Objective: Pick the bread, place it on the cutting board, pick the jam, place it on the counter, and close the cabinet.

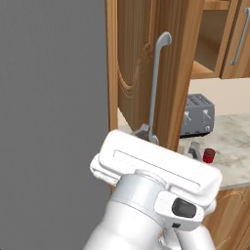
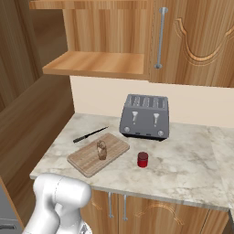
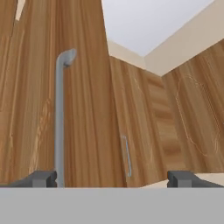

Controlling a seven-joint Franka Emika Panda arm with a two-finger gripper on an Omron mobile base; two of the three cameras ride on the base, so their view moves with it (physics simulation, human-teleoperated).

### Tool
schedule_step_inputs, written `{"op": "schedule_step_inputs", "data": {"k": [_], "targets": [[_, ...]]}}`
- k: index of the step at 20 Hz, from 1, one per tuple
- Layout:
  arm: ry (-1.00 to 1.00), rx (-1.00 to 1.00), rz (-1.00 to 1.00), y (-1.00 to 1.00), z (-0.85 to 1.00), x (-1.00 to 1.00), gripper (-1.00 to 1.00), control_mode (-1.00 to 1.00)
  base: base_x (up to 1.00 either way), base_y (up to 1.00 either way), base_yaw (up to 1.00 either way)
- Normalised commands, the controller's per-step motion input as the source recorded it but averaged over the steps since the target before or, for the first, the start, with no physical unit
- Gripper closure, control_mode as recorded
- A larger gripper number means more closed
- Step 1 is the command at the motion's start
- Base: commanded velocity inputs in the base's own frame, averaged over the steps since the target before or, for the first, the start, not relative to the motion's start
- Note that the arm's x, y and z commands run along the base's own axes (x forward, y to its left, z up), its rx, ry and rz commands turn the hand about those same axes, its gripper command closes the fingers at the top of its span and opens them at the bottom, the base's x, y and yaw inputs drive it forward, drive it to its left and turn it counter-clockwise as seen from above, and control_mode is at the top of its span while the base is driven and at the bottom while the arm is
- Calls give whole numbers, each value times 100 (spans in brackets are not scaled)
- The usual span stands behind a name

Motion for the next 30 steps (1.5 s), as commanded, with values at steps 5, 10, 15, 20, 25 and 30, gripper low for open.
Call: {"op": "schedule_step_inputs", "data": {"k": [5,10,15,20,25,30], "targets": [[-4,0,-8,-6,0,7,-100,-100,0,0,0],[0,0,-4,-13,0,10,-100,-100,0,0,0],[0,0,-2,-11,0,11,-100,-100,0,0,0],[0,0,-2,-9,0,10,-100,-100,0,0,0],[0,0,-3,-7,0,8,-100,-100,0,0,0],[0,0,-6,-22,0,11,-100,-100,0,0,0]]}}
